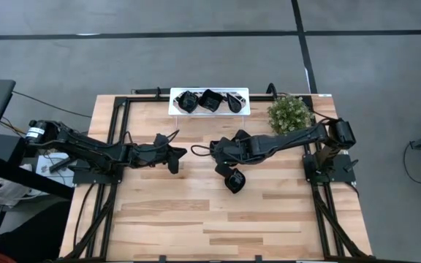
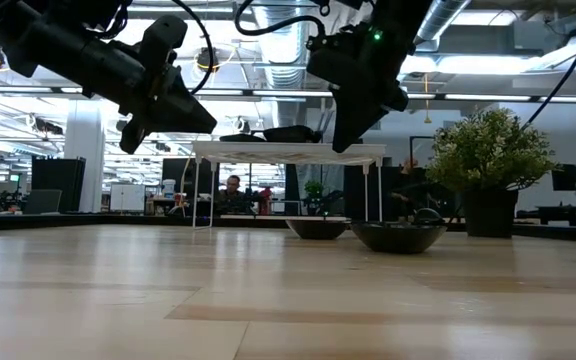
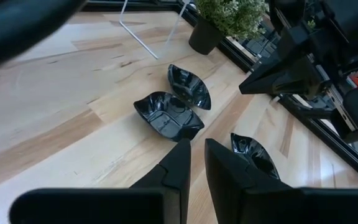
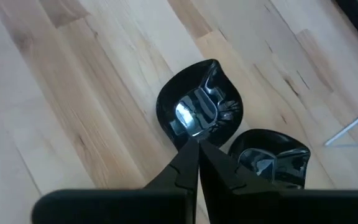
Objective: Pick & Place Mini shaped plates
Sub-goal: Stack the leaf-shaped plate on top of the other leaf-shaped plates on the shelf
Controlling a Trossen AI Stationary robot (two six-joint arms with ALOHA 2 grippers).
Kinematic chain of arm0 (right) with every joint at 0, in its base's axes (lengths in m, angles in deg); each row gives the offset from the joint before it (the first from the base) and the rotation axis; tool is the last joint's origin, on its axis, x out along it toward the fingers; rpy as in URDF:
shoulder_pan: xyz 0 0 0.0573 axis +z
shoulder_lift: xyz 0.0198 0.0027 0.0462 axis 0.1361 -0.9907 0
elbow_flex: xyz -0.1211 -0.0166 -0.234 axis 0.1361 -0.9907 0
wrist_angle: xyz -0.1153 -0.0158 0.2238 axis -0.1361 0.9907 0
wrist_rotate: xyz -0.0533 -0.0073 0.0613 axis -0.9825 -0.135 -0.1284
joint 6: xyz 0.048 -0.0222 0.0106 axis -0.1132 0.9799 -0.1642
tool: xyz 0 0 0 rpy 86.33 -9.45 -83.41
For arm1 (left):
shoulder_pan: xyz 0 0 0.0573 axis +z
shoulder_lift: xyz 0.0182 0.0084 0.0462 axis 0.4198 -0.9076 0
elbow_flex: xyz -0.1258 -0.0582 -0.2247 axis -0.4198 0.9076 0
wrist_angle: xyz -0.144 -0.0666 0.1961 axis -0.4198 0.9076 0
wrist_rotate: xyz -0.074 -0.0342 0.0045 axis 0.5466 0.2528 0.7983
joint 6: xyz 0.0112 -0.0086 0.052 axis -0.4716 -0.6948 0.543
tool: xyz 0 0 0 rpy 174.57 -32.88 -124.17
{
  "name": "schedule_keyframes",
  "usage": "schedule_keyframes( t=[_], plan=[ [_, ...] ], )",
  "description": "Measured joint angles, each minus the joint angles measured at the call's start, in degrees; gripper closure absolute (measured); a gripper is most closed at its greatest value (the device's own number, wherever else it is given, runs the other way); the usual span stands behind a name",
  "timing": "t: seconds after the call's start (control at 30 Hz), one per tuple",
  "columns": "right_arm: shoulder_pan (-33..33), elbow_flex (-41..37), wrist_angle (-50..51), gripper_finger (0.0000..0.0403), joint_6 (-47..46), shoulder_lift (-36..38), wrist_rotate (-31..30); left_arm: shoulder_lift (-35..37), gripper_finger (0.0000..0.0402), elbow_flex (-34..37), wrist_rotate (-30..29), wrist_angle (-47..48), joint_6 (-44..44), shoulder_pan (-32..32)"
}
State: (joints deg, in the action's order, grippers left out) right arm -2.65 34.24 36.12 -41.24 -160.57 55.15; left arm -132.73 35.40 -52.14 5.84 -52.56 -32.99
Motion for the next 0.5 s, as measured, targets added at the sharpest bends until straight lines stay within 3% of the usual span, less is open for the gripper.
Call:
schedule_keyframes(
  t=[0.13, 0.33, 0.5],
  plan=[
    [-0.7, -2.8, -4.2, 0.0395, -1.4, 0.0, 2.1, 0.0, 0.0352, 0.0, 0.0, 0.0, 0.0, 0.0],
    [-4.4, -7.9, -11.7, 0.0393, -4.4, -0.1, 12.3, 0.0, 0.0352, 0.0, 0.0, -0.6, 0.0, 0.0],
    [-8.2, -7.9, -12.0, 0.0362, -4.2, -0.1, 16.3, 0.0, 0.0352, 0.0, 0.0, -1.1, 0.0, 0.0]
  ],
)
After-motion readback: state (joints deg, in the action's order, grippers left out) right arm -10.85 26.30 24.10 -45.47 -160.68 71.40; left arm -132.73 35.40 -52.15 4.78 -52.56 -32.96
